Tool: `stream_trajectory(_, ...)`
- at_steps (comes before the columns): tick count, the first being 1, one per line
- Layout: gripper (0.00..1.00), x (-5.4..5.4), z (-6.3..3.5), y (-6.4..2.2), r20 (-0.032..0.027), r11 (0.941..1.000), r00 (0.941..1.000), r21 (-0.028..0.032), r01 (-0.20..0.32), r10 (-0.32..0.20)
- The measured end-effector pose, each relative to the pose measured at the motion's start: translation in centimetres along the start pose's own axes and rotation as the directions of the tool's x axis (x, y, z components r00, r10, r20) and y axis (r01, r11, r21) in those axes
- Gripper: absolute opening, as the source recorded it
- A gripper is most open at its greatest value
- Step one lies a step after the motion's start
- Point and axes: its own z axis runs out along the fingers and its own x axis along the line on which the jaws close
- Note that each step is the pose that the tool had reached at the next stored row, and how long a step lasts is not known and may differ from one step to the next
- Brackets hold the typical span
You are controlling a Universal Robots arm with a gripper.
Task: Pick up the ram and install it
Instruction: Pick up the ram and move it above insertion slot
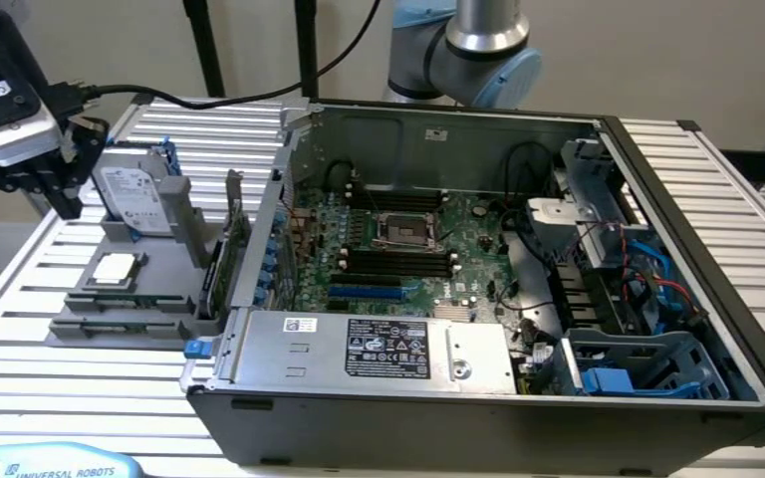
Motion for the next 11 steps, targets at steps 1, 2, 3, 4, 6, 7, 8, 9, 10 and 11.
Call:
stream_trajectory(1, 0.11, 0.00, 0.04, 0.00, -0.0009, 0.9998, 0.9998, -0.0002, 0.018, -0.018)
stream_trajectory(2, 0.11, 0.00, 0.08, 0.00, -0.0017, 0.9994, 0.9994, -0.0005, 0.036, -0.036)
stream_trajectory(3, 0.11, 0.00, 0.11, -0.01, -0.0026, 0.9985, 0.9985, -0.0007, 0.054, -0.054)
stream_trajectory(4, 0.11, 0.00, 0.15, -0.01, -0.0035, 0.9974, 0.9974, -0.0010, 0.072, -0.072)
stream_trajectory(6, 0.11, 0.00, 0.23, -0.01, -0.0052, 0.9942, 0.9942, -0.0016, 0.107, -0.107)
stream_trajectory(7, 0.11, 0.00, 0.27, -0.01, -0.0060, 0.9921, 0.9921, -0.0020, 0.125, -0.125)
stream_trajectory(8, 0.11, 0.00, 0.32, -0.02, -0.0069, 0.9895, 0.9894, -0.0024, 0.145, -0.145)
stream_trajectory(9, 0.11, 0.00, 0.36, -0.02, -0.0077, 0.9867, 0.9867, -0.0027, 0.162, -0.163)
stream_trajectory(10, 0.11, 0.00, 0.41, -0.02, -0.0084, 0.9836, 0.9836, -0.0031, 0.180, -0.180)
stream_trajectory(11, 0.11, 0.01, 0.44, -0.02, -0.0093, 0.9802, 0.9802, -0.0035, 0.198, -0.198)
